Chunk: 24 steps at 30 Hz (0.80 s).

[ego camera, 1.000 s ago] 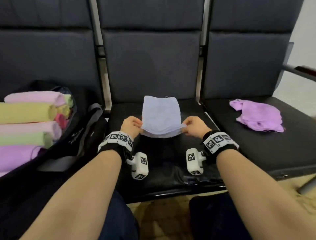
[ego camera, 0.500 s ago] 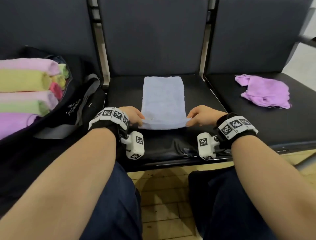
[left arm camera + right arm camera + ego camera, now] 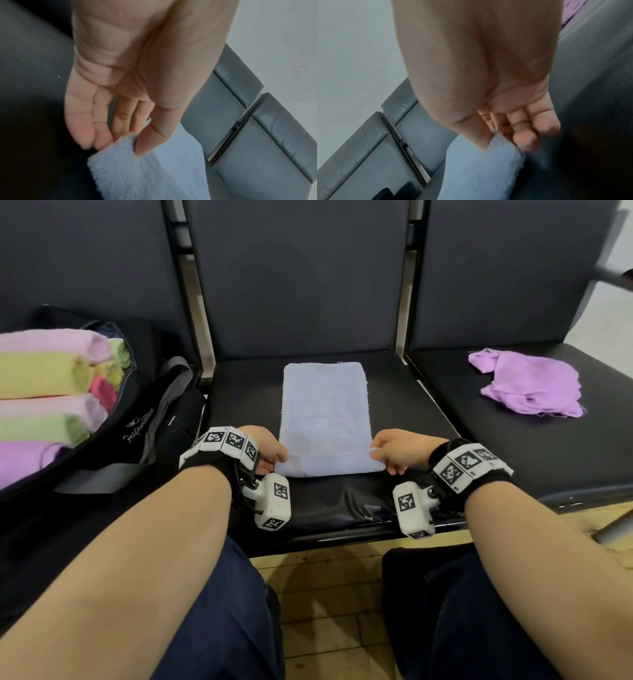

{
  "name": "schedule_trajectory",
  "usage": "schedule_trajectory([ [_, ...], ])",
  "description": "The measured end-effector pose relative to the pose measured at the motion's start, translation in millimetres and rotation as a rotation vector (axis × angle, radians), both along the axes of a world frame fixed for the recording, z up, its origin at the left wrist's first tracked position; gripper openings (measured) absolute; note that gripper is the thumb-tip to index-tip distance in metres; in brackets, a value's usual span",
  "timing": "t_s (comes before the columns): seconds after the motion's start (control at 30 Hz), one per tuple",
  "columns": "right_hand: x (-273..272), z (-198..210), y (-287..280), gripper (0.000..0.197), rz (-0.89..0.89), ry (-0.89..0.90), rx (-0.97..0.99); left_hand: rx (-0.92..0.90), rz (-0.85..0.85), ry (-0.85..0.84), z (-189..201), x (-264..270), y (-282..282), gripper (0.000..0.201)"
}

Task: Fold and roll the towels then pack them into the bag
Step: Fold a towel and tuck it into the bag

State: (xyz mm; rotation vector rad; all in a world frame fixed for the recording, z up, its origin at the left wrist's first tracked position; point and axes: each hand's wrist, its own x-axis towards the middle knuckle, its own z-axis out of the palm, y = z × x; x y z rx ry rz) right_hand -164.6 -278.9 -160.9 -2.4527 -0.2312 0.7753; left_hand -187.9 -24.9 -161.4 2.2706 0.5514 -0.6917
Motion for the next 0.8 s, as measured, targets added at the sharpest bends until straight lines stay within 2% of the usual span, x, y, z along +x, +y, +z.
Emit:
schedule_trajectory([
  [0.03,1,0,2,0.018,-0.007,0.012,-0.013,0.003,0.010,0.023,1,-1,-1,0.007],
  [0.1,2,0,5,0.024,-0.052,0.001,0.009,0.008,0.005,0.057,2,-2,-2,0.019],
  [0.17,0,-2,6,0.022,-0.081,-0.046,0.021,0.029,0.002,0.033,0,-1,-4,0.016],
  [0.23,-4,-4,8,0.007,-0.057,-0.092,-0.045,0.107,-0.088,-0.038,-2,-1,-4,0.010],
  [0.3,-4,-6,7,0.015,-0.010,-0.180,-0.110,0.158,-0.196,-0.124,1,-2,-6,0.015],
  [0.4,-3,-4,10,0.023,0.127,-0.334,-0.100,0.187,-0.329,-0.208,5,-4,-8,0.019],
  [0.5,-6,2,14,0.031,0.194,-0.316,-0.138,0.232,-0.396,-0.206,6,-7,-12,0.018],
  [0.63,-11,8,13,0.021,0.205,-0.277,-0.191,0.321,-0.508,-0.132,11,-10,-11,0.020],
  [0.8,-14,5,12,0.035,0.283,-0.265,-0.269,0.488,-0.659,-0.132,14,-16,-16,0.044],
])
